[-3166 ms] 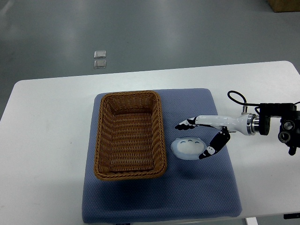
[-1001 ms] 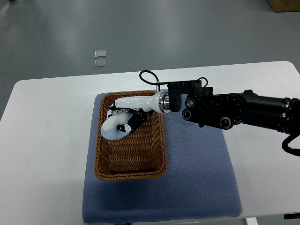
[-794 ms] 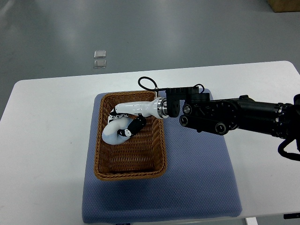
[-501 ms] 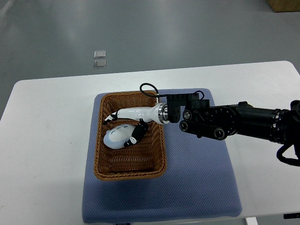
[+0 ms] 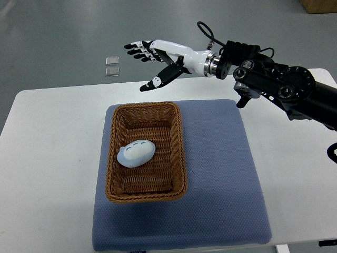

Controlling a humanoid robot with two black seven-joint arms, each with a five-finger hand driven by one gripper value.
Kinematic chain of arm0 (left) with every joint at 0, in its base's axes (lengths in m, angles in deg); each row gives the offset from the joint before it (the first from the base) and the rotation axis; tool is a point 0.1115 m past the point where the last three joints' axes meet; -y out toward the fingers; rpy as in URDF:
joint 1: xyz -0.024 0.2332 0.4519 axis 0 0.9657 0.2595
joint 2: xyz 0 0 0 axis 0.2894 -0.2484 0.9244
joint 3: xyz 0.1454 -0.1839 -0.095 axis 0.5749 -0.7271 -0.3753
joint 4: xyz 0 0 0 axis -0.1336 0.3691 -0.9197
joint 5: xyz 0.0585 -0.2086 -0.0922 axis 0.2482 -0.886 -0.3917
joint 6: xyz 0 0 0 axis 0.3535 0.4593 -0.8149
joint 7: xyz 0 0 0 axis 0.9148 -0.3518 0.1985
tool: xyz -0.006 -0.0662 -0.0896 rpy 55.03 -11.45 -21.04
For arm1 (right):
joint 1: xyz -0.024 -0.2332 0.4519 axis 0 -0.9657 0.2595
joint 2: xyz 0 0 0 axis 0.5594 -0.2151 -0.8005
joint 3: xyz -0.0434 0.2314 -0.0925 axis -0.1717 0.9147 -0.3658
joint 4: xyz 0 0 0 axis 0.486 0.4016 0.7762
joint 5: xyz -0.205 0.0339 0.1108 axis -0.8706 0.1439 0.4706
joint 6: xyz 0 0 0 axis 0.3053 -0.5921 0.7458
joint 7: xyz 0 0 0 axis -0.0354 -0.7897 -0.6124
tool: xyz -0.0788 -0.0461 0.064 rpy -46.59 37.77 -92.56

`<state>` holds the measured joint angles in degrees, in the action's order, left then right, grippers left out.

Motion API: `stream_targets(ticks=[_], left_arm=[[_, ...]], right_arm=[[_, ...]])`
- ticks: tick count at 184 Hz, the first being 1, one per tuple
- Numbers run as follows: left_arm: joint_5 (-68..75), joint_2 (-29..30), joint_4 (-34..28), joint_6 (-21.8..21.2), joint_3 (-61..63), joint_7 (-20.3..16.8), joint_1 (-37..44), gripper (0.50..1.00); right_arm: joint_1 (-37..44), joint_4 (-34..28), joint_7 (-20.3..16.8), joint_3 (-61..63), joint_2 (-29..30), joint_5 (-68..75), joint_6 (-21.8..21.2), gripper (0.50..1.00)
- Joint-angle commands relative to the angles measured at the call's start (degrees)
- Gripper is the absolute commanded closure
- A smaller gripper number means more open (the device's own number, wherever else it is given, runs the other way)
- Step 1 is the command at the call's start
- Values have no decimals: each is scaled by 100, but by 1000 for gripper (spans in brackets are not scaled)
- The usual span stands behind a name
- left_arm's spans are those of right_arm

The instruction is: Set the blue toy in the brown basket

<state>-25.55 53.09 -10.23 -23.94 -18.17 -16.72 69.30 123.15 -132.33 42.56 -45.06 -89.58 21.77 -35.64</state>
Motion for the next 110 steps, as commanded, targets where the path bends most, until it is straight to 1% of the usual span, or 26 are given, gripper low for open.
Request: stream_targets(ticks=[1,25,44,68,94,110], left_arm=[[0,0,-9,0,0,0,1,500],[1,0,0,0,9,0,1,500],[1,0,0,0,9,0,1,500],[1,0,9,0,9,0,1,500],[1,0,0,0,9,0,-8,500],[1,0,0,0,9,0,1,500]], right_arm=[[-537,7,5,936,-147,622,-20,583],[-1416,34,5,2299,-85,1668,-20,583],[-2075,42,5,2950,20,2397,-20,583],[-2752,95,14,3319,389,2899,-29,583],[-3095,148,23,3530,460,2926,-46,583],[-3157,165,23,3530,495,2926,-46,583]])
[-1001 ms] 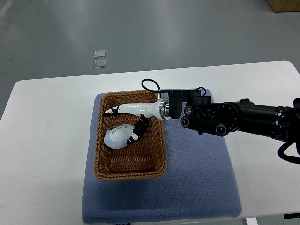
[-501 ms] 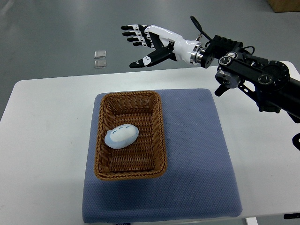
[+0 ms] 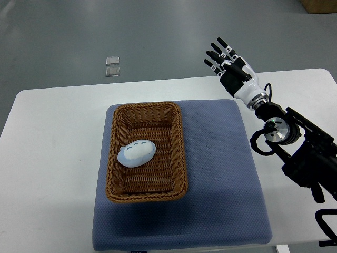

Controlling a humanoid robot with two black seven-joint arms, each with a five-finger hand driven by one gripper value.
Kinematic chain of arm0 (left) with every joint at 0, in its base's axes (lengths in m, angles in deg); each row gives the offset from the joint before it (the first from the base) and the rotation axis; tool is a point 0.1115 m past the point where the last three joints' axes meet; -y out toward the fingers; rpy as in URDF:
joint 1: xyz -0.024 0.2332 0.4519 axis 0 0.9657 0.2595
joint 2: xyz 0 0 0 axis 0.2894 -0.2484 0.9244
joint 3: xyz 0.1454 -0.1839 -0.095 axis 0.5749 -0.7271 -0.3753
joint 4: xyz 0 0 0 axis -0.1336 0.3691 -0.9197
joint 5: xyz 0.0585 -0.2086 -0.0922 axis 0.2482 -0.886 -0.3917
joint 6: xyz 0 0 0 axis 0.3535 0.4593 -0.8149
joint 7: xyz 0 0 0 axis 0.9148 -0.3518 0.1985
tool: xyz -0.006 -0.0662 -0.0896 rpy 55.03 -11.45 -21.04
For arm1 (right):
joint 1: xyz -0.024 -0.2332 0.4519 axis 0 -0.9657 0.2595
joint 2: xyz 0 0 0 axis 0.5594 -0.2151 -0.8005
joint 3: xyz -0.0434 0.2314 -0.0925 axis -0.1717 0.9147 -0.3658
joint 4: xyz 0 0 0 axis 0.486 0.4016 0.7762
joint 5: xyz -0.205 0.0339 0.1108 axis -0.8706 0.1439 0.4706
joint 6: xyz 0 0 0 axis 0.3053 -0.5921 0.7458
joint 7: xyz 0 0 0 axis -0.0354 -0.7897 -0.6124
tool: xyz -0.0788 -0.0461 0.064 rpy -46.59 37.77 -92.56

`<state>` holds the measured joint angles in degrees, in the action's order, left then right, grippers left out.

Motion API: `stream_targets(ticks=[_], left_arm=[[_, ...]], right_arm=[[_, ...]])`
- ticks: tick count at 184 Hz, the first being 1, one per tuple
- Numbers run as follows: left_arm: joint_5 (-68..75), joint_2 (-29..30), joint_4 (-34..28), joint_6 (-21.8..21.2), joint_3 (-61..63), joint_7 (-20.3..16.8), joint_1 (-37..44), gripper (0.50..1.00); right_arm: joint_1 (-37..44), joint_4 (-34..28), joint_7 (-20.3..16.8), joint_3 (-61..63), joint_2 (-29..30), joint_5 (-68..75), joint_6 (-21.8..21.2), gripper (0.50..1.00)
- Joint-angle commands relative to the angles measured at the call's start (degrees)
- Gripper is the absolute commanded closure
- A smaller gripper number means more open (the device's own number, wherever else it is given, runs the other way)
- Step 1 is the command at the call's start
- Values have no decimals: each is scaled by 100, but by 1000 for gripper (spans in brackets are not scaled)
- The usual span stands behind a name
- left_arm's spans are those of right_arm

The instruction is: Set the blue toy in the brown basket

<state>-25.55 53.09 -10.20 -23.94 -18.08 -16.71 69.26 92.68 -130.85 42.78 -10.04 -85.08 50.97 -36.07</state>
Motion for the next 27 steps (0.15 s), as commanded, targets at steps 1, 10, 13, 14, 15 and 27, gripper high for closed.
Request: stream_targets(ticks=[1,10,13,14,15,27], left_arm=[[0,0,-3,0,0,0,5,500],[0,0,-3,0,0,0,5,500],[0,0,-3,0,0,0,5,500],[0,0,-3,0,0,0,5,500],[0,0,-3,0,0,0,-4,500],[0,0,-3,-8,0,0,-4,500]], right_arm=[[-109,17,10,29,53,5,-12,583],[-109,26,45,29,62,5,-3,583],[-109,26,63,29,62,5,-3,583],[-109,26,63,29,62,5,-3,583],[-109,26,63,29,53,5,-3,583],[-109,35,72,29,62,5,-3,581]])
